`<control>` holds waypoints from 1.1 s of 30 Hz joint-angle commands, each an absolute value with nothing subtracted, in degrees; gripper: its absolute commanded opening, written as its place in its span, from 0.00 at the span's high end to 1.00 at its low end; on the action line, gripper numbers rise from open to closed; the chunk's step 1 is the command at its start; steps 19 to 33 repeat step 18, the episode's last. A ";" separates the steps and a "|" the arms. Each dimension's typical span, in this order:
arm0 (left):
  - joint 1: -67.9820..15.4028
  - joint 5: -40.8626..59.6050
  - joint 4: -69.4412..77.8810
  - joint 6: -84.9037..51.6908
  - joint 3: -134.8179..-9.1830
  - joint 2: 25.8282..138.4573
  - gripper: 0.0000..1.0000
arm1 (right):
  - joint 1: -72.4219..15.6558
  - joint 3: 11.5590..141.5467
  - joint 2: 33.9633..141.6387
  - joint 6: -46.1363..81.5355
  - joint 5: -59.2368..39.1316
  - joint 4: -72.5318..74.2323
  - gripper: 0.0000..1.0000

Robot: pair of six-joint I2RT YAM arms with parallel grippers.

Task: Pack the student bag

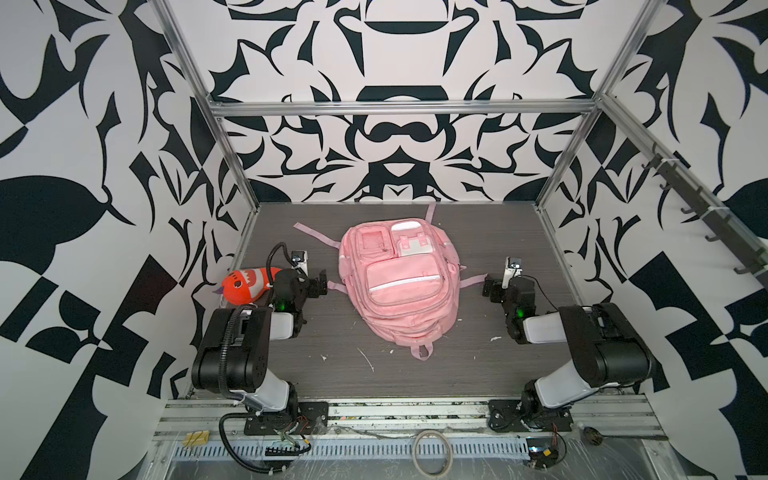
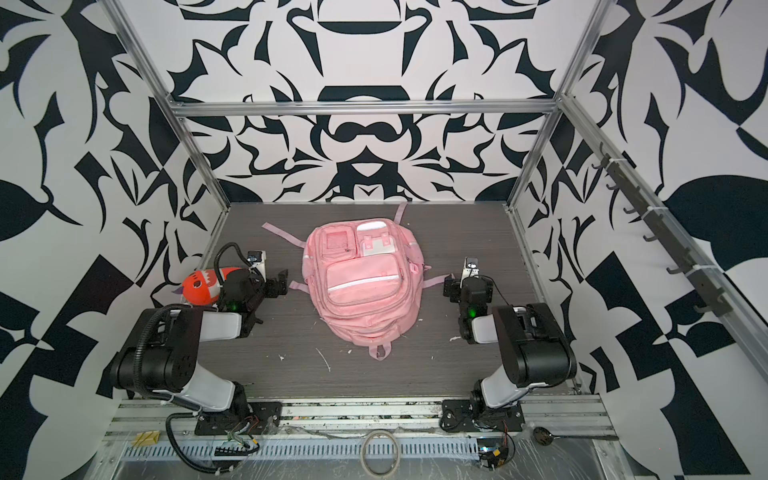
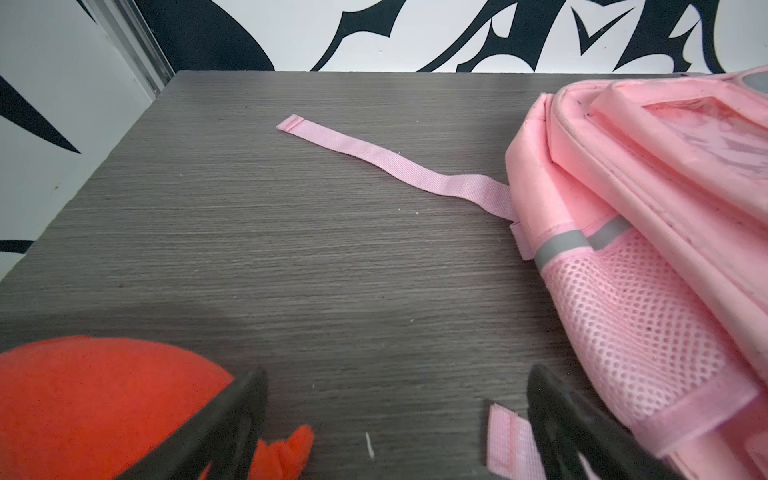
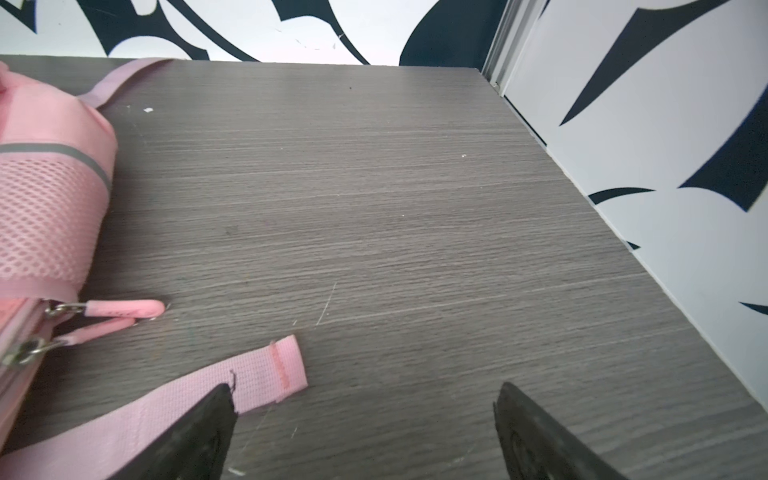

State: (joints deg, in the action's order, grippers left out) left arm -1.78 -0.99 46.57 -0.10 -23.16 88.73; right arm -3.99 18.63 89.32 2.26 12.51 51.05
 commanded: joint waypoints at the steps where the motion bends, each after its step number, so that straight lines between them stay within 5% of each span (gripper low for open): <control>1: -1.64 -0.18 49.14 -0.26 -22.41 88.86 0.01 | -4.17 20.16 88.81 1.08 8.69 52.17 0.00; 33: -1.62 -0.09 49.49 -0.26 -22.25 88.81 0.01 | -4.13 20.39 88.95 -0.09 6.27 51.79 0.00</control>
